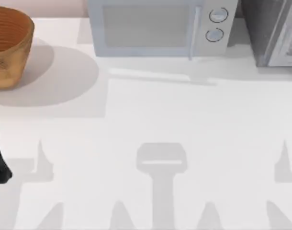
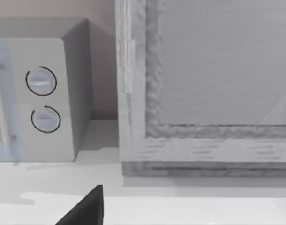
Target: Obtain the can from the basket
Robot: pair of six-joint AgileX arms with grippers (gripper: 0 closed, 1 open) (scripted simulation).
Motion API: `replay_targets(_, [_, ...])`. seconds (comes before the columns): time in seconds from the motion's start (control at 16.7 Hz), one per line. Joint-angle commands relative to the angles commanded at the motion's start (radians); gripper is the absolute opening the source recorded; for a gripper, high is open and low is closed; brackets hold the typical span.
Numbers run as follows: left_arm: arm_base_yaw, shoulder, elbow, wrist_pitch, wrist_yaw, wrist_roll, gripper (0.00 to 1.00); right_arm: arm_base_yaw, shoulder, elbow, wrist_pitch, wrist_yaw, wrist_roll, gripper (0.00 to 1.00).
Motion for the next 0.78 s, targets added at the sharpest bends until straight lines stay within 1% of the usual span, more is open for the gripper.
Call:
replay_targets(0.18, [0.002, 0.007, 0.009, -0.001, -0.001, 0.0, 1.0, 0.0, 0.0, 0.0, 0.0, 0.0, 0.0, 1.0])
replay_targets(0.36, [0.013, 0.079, 0.096, -0.02, -0.005, 0.005, 1.0, 0.0, 0.0, 0.0, 0.0, 0.0, 0.0, 1.0])
replay_targets(0.6, [0.032, 0.302, 0.33, -0.105, -0.002, 0.018, 1.0, 0.0, 0.0, 0.0, 0.0, 0.0, 0.0, 1.0])
replay_targets(0.78, [0.045, 0.557, 0.556, -0.227, 0.009, 0.033, 1.0, 0.0, 0.0, 0.0, 0.0, 0.0, 0.0, 1.0])
